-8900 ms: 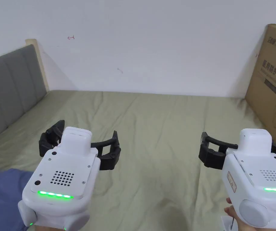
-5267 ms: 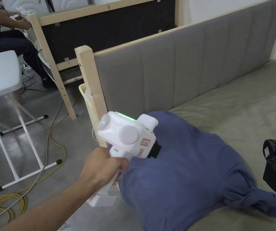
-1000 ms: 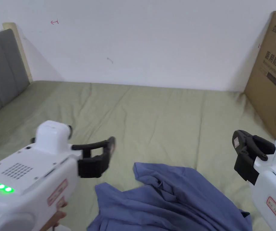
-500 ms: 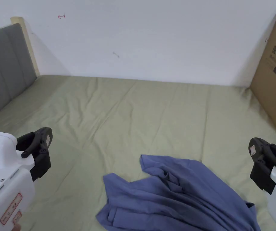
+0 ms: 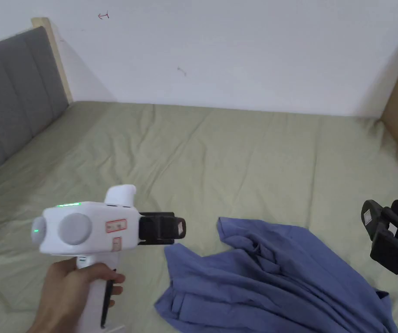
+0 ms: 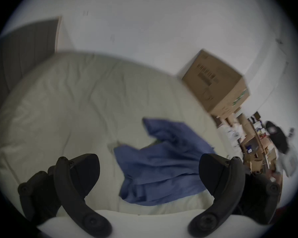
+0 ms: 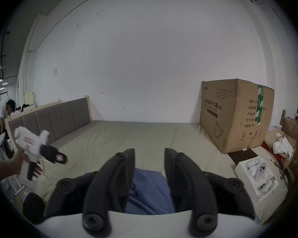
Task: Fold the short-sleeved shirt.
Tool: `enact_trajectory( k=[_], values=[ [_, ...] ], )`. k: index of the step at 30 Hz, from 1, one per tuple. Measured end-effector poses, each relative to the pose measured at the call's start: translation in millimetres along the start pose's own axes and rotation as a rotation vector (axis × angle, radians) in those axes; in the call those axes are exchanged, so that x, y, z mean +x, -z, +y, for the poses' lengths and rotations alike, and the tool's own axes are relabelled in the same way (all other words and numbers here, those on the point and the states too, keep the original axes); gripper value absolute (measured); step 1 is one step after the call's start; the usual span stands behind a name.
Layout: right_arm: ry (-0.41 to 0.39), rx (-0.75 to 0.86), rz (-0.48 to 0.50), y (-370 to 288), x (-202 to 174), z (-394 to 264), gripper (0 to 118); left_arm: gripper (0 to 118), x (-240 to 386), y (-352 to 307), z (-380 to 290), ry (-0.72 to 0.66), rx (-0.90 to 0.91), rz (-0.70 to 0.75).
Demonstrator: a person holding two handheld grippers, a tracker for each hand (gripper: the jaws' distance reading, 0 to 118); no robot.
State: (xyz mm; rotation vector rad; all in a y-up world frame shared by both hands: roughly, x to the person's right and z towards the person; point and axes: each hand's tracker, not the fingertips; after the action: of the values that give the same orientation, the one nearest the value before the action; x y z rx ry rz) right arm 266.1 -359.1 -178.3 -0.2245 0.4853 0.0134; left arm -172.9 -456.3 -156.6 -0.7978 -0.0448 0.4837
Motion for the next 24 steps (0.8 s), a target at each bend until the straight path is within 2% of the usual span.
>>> enact_trajectory(
  k=[2,5,10,11,12,13,14,16,19,24],
  values=[
    [-0.018,-0.016,0.006,4.2,0.0,-5.7,51,116,-11.5,57.5,-2.2,0.006,-0.094,0.081],
    [-0.006,-0.041,0.025,10.0,1.8,-11.4,51,116,-19.9,106.0,3.1,0.065,-0.169,0.173],
    [-0.008,-0.051,0.046,12.7,-2.6,-12.4,50,114,-31.2,151.5,3.1,-0.054,-0.235,0.199],
    [-0.015,-0.058,0.047,14.3,-2.6,-12.4,51,106,-28.4,152.3,2.3,-0.057,-0.228,0.197],
    [-0.021,-0.068,0.05,15.8,-1.6,-13.0,50,69,-24.9,150.6,0.9,-0.065,-0.226,0.194],
    [-0.022,-0.074,0.053,16.8,-0.1,-13.8,50,21,-20.8,151.3,-1.2,-0.064,-0.23,0.189],
    [-0.018,-0.076,0.056,17.5,-0.2,-14.3,50,5,-16.8,156.0,-4.1,-0.053,-0.266,0.177],
    [-0.006,-0.077,0.058,19.2,0.6,-15.0,50,5,-7.7,160.4,-13.6,-0.024,-0.323,0.155],
    [0.002,-0.082,0.056,18.8,0.6,-15.1,50,5,1.0,151.4,-16.5,0.01,-0.237,0.139],
    [-0.058,-0.149,0.101,42.2,12.4,-13.4,50,5,-3.9,134.9,-14.6,-0.024,-0.208,0.08]
  ],
)
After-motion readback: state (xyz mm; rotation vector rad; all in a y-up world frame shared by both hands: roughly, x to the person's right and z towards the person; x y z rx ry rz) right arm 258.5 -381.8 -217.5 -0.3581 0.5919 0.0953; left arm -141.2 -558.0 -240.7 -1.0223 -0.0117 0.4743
